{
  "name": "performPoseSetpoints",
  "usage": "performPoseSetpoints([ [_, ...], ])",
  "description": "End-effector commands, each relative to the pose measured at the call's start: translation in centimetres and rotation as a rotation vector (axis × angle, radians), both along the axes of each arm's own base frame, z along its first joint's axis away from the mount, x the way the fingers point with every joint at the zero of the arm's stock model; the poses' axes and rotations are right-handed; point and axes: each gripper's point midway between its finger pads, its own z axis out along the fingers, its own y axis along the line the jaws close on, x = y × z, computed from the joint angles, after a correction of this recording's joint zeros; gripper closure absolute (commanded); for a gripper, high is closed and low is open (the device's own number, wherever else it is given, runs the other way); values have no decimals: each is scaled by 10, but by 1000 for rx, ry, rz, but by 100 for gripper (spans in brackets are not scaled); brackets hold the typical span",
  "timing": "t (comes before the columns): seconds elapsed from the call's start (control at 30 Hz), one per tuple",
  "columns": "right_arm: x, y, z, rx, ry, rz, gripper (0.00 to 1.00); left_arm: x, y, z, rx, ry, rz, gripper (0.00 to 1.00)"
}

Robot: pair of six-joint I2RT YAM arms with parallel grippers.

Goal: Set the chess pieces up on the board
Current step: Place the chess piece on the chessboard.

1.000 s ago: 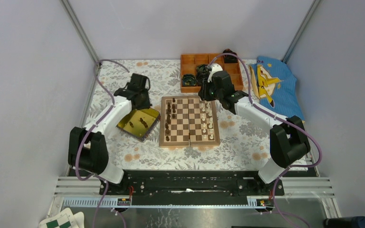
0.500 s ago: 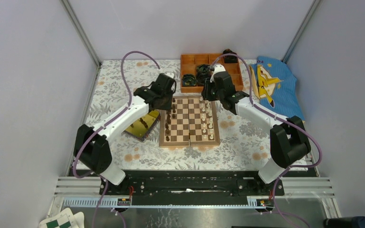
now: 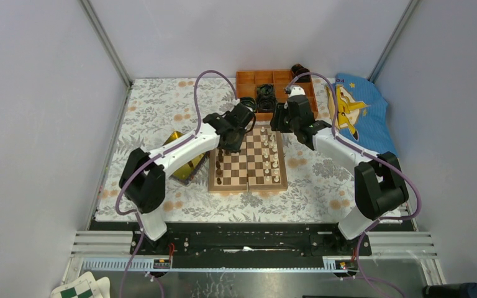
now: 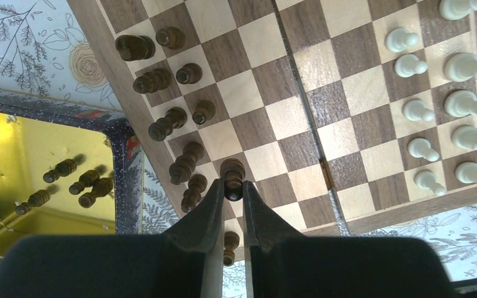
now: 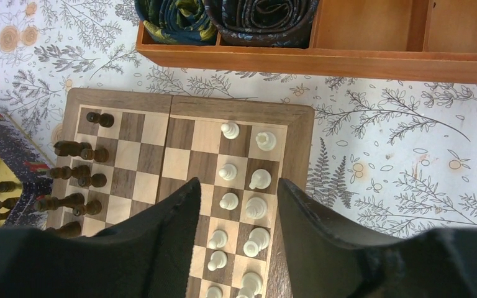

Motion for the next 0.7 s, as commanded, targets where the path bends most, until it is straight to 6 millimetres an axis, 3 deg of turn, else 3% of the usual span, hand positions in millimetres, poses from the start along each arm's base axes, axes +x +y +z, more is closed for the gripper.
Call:
performPoseSetpoints([
  [0.0, 8, 1, 34, 53, -98, -13, 41, 1, 11, 2, 76, -1, 6, 100],
  [0.3, 6, -3, 40, 50, -116, -18, 28, -2, 14, -9, 105, 38, 18, 100],
  [0.67, 6, -4, 41, 50, -123, -21, 28, -4, 13, -22, 121, 70, 10, 100],
])
